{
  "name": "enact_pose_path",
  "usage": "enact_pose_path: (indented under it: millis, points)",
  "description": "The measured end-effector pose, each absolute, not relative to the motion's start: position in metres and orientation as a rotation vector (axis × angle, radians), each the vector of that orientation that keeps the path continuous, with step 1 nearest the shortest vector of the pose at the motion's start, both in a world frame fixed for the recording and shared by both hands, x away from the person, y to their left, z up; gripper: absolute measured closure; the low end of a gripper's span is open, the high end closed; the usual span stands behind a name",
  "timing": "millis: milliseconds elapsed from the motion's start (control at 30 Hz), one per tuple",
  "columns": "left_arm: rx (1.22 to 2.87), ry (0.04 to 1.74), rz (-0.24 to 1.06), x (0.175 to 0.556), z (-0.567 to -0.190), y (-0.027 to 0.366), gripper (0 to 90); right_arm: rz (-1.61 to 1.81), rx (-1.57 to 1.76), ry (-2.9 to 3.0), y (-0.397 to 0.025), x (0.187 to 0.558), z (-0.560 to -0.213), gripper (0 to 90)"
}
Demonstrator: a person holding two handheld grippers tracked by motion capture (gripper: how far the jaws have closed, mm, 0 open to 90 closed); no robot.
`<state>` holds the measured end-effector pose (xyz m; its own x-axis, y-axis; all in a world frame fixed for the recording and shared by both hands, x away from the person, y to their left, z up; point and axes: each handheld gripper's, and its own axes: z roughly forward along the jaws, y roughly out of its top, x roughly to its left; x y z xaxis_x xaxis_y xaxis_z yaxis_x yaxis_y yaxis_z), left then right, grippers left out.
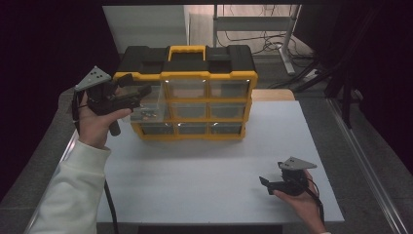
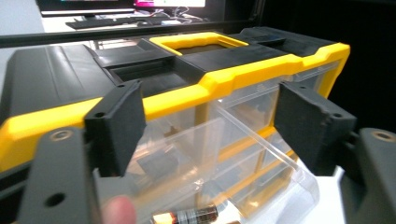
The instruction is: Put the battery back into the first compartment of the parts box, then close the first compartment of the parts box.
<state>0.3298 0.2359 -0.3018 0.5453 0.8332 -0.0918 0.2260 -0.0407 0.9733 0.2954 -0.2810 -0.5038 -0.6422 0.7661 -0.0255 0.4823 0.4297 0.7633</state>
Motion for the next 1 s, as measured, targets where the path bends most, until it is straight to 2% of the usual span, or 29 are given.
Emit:
enact_pose_path:
  millis: [133, 367, 533, 633, 1000]
  points:
    - [1.580, 0.875, 0.547, 0.321, -0.301, 0.237, 19.0, 1.059, 1.066, 2.319, -0.281, 0.295, -0.504, 9.7]
    - [1.616, 0.781, 0.474, 0.302, -0.308, 0.235, 16.4, 1.059, 1.067, 2.317, -0.281, 0.295, -0.504, 9.7]
    - [1.627, 0.749, 0.445, 0.287, -0.315, 0.235, 18.8, 1.059, 1.064, 2.317, -0.281, 0.295, -0.504, 9.7]
    - [1.641, 0.744, 0.459, 0.277, -0.319, 0.236, 26.3, 1.059, 1.062, 2.317, -0.281, 0.295, -0.503, 9.7]
    - [1.689, 0.813, 0.497, 0.263, -0.346, 0.238, 70.9, 1.062, 1.063, 2.316, -0.280, 0.295, -0.503, 9.7]
